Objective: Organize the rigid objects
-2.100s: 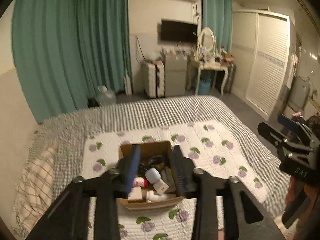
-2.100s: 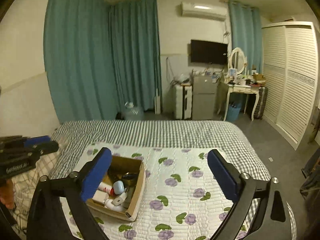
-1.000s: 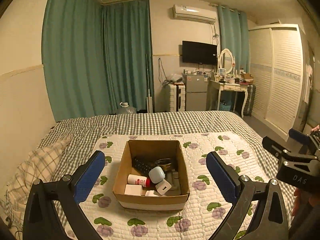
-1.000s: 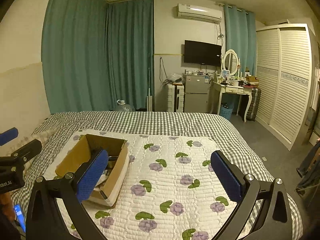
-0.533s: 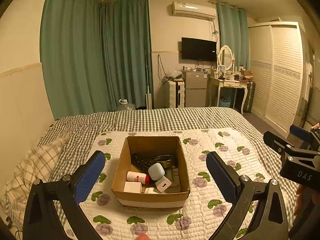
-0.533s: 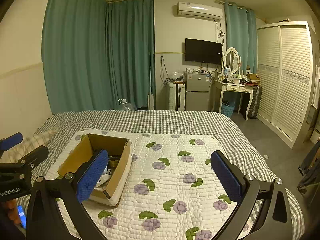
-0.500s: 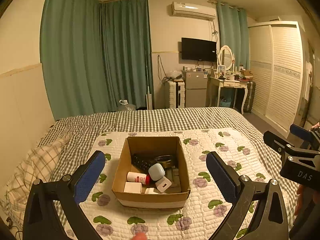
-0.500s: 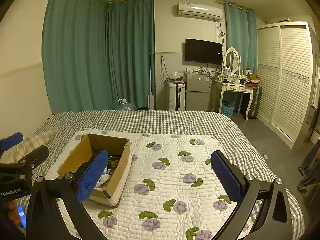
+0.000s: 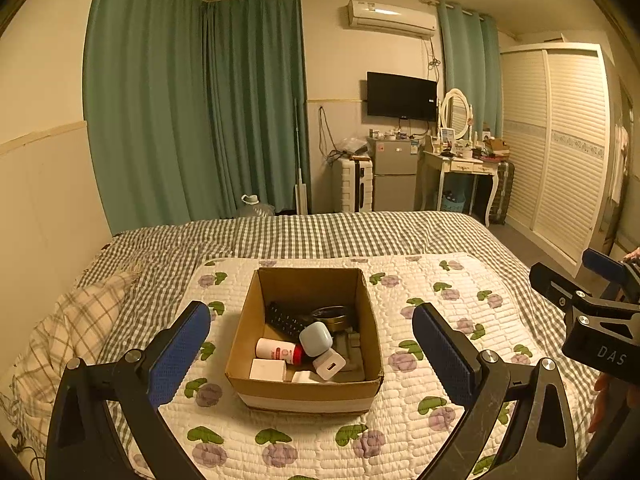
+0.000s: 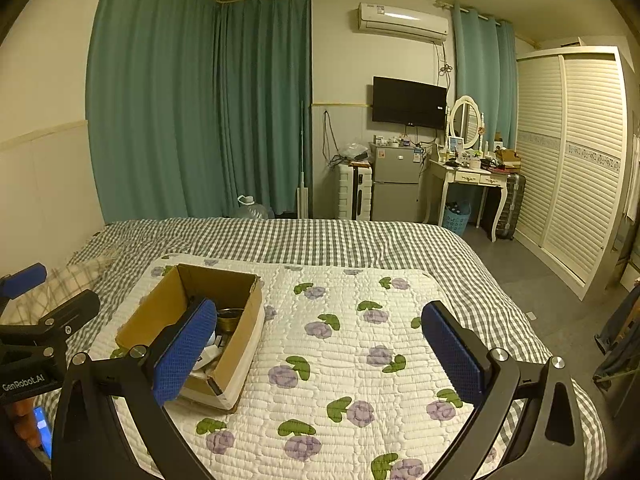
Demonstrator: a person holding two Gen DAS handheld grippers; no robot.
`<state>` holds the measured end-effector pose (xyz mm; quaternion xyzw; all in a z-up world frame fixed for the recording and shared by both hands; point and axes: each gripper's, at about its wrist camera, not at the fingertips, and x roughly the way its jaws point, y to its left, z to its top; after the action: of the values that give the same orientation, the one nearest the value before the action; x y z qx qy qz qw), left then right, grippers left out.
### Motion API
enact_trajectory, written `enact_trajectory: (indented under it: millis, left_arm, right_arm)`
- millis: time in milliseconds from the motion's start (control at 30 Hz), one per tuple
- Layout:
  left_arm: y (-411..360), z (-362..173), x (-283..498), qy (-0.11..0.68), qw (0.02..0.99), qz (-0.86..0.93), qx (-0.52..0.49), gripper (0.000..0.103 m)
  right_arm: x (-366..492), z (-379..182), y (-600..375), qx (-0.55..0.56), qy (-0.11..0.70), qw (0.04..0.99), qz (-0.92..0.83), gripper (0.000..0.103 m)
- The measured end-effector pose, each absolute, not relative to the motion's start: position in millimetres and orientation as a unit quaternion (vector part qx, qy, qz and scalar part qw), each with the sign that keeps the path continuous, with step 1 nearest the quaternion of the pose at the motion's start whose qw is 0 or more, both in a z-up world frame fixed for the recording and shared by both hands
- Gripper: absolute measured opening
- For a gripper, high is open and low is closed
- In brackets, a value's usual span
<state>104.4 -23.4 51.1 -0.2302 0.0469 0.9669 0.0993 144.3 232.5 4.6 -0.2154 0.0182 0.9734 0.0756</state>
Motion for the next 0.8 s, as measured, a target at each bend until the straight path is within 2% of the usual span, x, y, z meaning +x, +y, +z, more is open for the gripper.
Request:
enact_trajectory:
  millis: [800]
  left_arm:
    - [-25.2,46.2,104.6,0.049,0.098,0.965,-0.238,0.103]
  right_arm:
    - [144.6,0.6,234.4,-0.217,0.027,0.078,0.973,0.103]
